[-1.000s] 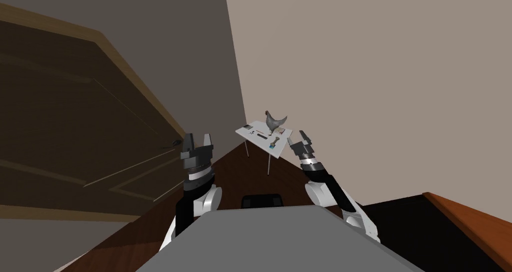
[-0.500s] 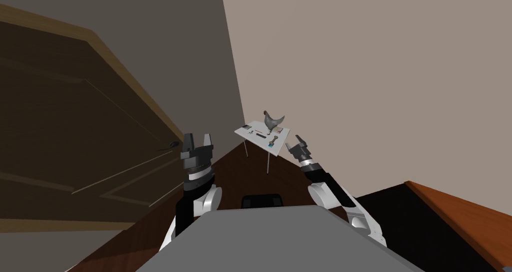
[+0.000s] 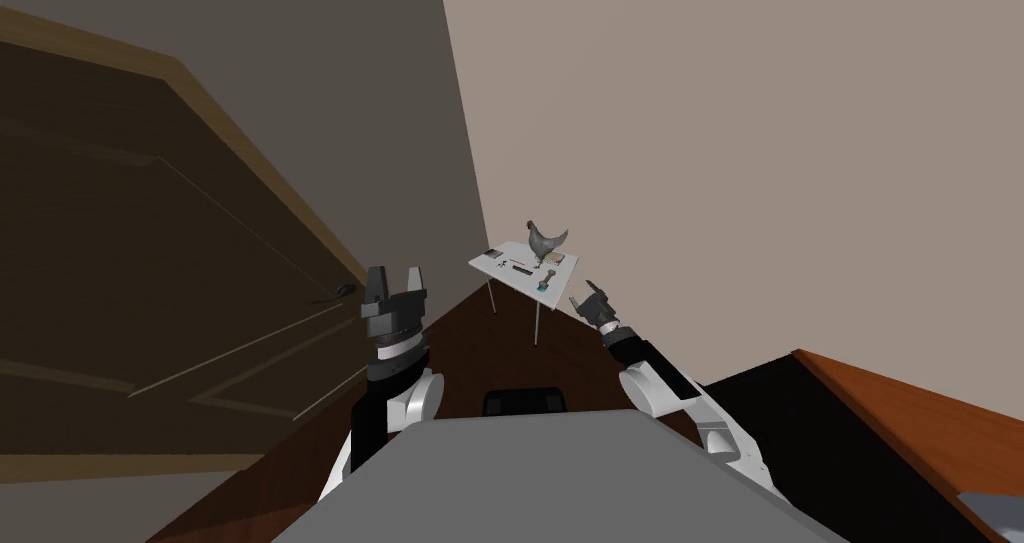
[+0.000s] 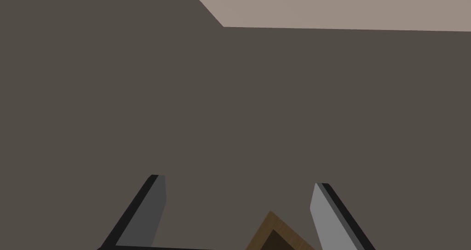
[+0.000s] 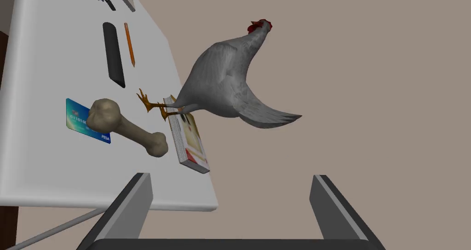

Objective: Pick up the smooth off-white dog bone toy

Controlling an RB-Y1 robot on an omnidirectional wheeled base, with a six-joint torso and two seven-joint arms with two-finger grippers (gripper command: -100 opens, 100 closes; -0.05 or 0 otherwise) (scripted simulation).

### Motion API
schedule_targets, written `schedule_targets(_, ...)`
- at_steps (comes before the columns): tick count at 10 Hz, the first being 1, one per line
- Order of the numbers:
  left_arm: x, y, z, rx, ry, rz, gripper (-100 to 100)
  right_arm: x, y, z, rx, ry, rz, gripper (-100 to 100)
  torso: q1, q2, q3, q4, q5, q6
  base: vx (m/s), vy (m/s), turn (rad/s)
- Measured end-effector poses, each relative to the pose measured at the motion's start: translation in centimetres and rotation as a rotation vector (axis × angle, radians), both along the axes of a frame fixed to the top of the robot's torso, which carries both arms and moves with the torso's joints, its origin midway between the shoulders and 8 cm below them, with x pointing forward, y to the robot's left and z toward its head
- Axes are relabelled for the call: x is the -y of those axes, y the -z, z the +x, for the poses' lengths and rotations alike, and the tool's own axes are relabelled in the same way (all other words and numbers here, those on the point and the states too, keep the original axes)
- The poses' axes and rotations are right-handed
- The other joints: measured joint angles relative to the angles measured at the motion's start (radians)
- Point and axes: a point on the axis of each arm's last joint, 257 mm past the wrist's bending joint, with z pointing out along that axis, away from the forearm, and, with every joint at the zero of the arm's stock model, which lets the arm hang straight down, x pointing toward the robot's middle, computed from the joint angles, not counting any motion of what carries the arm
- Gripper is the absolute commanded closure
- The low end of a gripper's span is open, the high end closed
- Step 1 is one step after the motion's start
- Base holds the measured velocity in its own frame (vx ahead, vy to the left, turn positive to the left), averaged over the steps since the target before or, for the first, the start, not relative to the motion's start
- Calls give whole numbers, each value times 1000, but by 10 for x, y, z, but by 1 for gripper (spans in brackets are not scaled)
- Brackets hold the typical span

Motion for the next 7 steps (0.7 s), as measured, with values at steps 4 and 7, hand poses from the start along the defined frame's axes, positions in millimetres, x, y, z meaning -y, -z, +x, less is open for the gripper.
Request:
schedule_targets(4,0,0,0,0,0,0,0,13,51,1,-169,0,81,-100,0,-1,0,0,0,0,-11,45,-28)
schedule_targets(7,0,0,0,0,0,0,0,29,92,-5,-317,16,147,-100,1,0,0,0,0,0,-9,53,-27)
